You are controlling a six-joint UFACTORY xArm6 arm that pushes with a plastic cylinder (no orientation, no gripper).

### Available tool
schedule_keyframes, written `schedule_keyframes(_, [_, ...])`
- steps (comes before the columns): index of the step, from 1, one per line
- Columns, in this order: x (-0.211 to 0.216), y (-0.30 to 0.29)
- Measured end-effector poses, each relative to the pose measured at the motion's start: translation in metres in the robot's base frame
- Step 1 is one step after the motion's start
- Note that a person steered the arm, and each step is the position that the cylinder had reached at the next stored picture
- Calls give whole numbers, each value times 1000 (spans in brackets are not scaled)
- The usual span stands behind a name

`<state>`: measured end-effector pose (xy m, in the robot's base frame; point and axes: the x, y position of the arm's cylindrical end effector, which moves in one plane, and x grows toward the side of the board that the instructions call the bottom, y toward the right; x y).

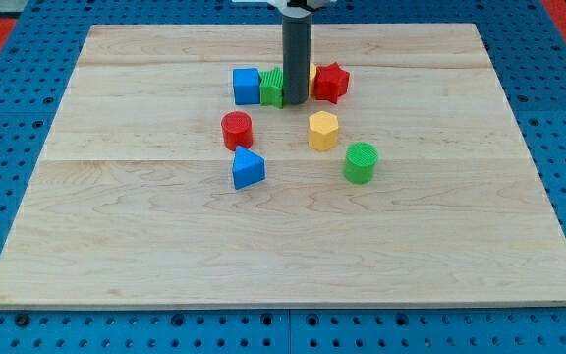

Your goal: Push the blue cube and green star right a bit

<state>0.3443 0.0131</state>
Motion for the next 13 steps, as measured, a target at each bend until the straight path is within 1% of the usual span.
schedule_keyframes(1, [23,0])
schedule_keyframes(2, [31,-1])
schedule_keyframes(3, [31,-20])
schedule_keyframes(5, [30,-84])
schedule_keyframes(8, [-28,-152])
schedule_keyframes(9, [-52,-149])
schedule_keyframes(10, [-59,-131])
schedule_keyframes(13, [-57,-110])
